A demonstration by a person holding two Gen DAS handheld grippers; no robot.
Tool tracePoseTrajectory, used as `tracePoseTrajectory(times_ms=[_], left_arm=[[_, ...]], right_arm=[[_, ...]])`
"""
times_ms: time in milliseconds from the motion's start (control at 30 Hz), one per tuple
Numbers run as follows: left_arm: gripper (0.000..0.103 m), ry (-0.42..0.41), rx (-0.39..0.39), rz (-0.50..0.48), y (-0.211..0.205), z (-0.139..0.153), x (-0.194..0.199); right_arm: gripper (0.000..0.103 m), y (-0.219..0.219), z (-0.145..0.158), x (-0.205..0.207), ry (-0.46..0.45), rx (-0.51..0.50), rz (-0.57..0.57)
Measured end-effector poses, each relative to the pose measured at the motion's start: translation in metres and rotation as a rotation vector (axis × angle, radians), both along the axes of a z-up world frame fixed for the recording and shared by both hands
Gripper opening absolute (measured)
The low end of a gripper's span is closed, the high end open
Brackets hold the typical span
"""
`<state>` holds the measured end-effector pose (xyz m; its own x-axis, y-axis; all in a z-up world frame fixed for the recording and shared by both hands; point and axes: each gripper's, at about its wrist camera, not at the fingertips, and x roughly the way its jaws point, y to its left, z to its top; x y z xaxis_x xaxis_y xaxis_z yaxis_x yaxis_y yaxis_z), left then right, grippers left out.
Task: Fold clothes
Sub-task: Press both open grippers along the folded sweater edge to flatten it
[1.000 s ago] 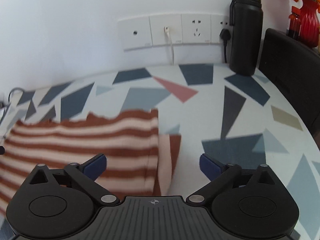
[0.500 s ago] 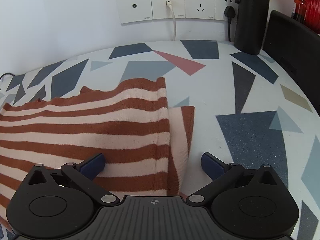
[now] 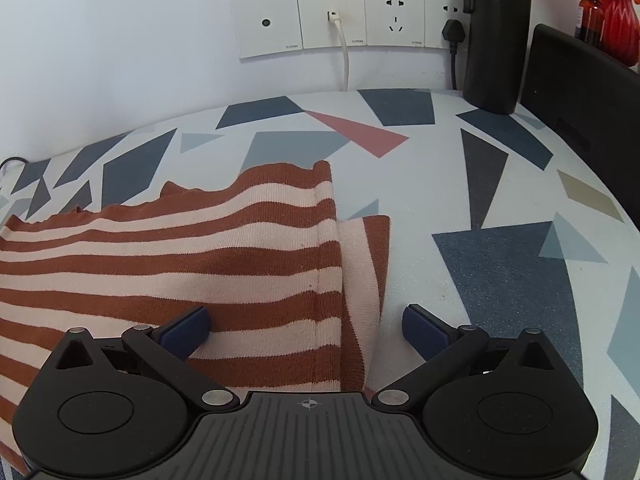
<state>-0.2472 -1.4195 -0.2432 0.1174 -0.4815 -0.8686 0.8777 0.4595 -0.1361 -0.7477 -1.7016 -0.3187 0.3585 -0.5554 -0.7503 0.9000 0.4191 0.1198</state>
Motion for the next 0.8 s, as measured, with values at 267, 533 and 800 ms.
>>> tracePoseTrajectory(times_ms=[267,533,800], left_arm=[[0.102,-0.010,0.016,-0.135,-0.017,-0.002,-0.033],[0.103,-0.046,0.011,-0.123,-0.016,-0.005,-0.036],[0.103,-0.047,0.016,-0.121,-0.017,-0.004,-0.036]], right_arm=[[0.102,0.000,0.001,0.001,0.008,0.009,0.016],[0.102,0.002,0.000,0.001,0.007,-0.003,0.020],[0.102,-0.004,0.002,0.004,0.027,0.037,0.015]])
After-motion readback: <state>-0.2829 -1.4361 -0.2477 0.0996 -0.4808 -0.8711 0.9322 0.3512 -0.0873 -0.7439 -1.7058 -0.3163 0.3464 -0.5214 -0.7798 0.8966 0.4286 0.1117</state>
